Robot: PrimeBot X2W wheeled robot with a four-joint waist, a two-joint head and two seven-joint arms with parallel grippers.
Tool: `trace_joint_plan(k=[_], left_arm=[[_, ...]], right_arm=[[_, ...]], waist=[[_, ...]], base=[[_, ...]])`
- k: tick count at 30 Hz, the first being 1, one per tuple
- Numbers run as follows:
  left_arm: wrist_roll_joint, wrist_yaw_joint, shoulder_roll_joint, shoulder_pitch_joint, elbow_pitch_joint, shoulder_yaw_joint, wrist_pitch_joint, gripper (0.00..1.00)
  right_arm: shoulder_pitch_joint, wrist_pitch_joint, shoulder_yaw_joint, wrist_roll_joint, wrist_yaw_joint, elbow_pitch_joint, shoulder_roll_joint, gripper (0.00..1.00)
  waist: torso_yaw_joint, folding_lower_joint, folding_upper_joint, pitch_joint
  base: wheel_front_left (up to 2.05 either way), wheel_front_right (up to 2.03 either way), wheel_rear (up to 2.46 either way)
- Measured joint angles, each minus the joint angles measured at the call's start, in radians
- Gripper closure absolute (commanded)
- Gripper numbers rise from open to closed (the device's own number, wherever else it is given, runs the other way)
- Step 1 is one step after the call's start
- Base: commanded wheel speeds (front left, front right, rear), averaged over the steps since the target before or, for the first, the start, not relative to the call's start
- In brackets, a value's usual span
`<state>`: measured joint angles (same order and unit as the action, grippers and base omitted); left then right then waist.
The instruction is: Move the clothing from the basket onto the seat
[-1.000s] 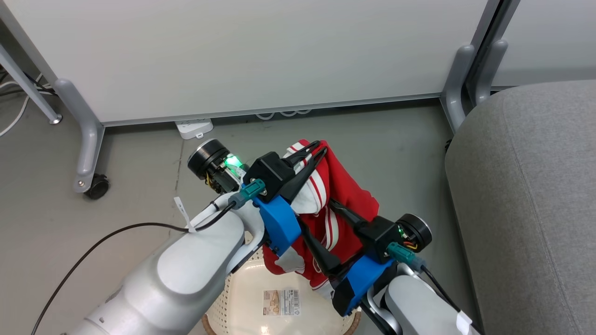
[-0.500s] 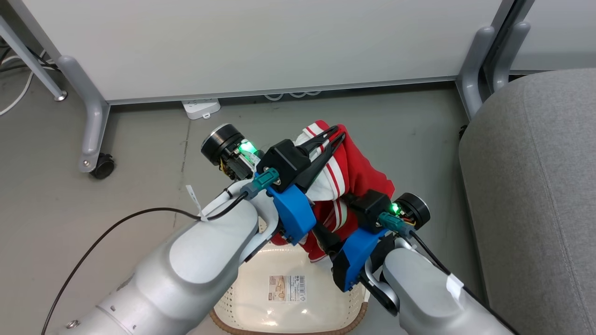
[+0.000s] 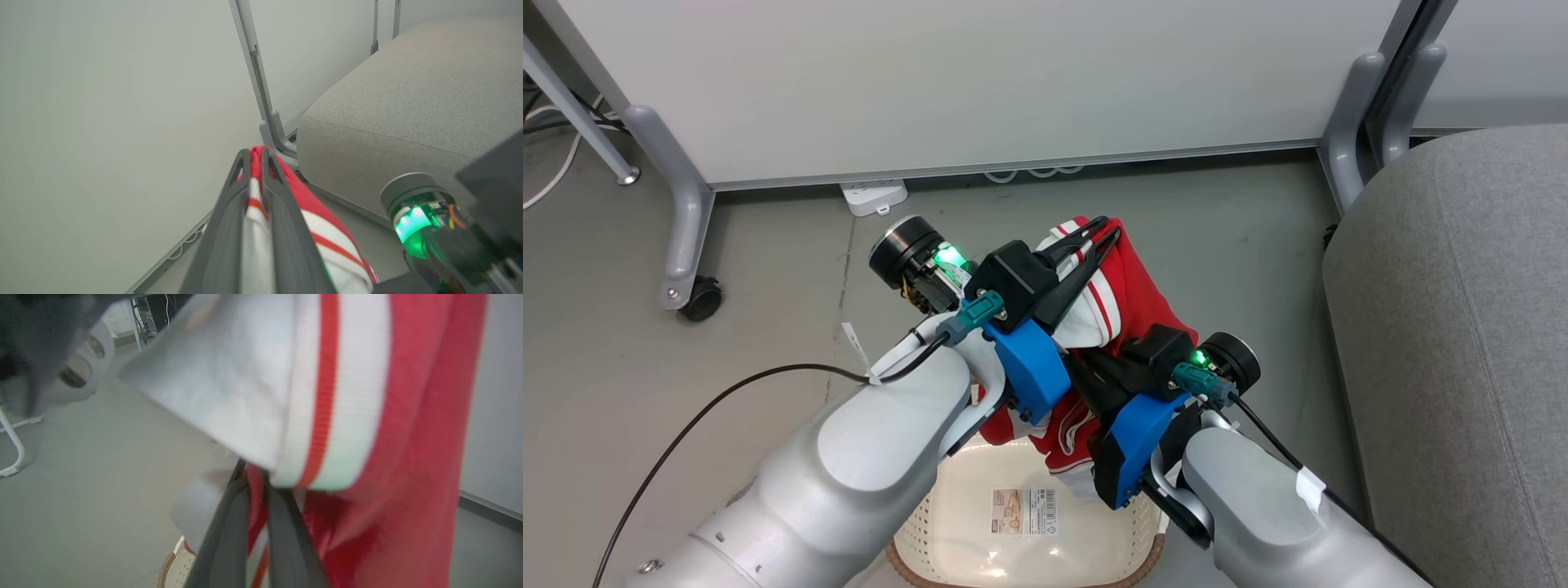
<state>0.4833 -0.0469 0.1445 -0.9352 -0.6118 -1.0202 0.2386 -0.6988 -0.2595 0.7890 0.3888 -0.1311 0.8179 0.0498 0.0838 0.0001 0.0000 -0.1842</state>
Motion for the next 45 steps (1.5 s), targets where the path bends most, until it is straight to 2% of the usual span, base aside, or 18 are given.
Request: trace_joint_plan(k=[4,5,6,30,40,45], left_arm=[[0.007,0.000,0.005,0.000,-0.008,0.002,0.002,1.00],[0.008,0.001,0.006,0.000,-0.010,0.005,0.002,0.59],[0.008,0.002,0.008,0.000,-0.010,0.007,0.002,0.00],[0.000,0.023,0.030,-0.007,0.012,0.038,0.020,0.00],[0.000,0.036,0.053,0.017,0.035,0.050,0.023,0.00],[0.000,0.036,0.060,0.036,0.058,0.052,0.024,0.00]], right_arm=[[0.001,-0.001,-0.003,0.020,0.000,-0.021,0.000,1.00],[0.001,-0.001,-0.007,0.020,0.000,-0.028,0.000,1.00],[0.001,-0.002,-0.009,0.019,0.000,-0.035,0.000,1.00],[0.037,-0.002,-0.088,-0.026,0.000,-0.092,0.000,1.00],[0.044,-0.002,-0.257,-0.114,0.000,-0.134,0.000,1.00],[0.056,-0.002,-0.378,-0.151,0.000,-0.165,0.000,1.00]], waist=[[-0.008,0.0000,0.0000,0.002],[-0.010,0.0000,0.0000,0.001],[-0.012,0.0000,0.0000,0.000],[-0.027,-0.0001,0.0000,-0.005],[-0.069,-0.0001,0.0000,-0.008],[-0.101,-0.0001,0.0000,-0.006]], base=[[0.00,0.00,0.00],[0.00,0.00,0.00],[0.00,0.00,0.00],[0.00,0.00,0.00],[0.00,0.00,0.00],[0.00,0.00,0.00]])
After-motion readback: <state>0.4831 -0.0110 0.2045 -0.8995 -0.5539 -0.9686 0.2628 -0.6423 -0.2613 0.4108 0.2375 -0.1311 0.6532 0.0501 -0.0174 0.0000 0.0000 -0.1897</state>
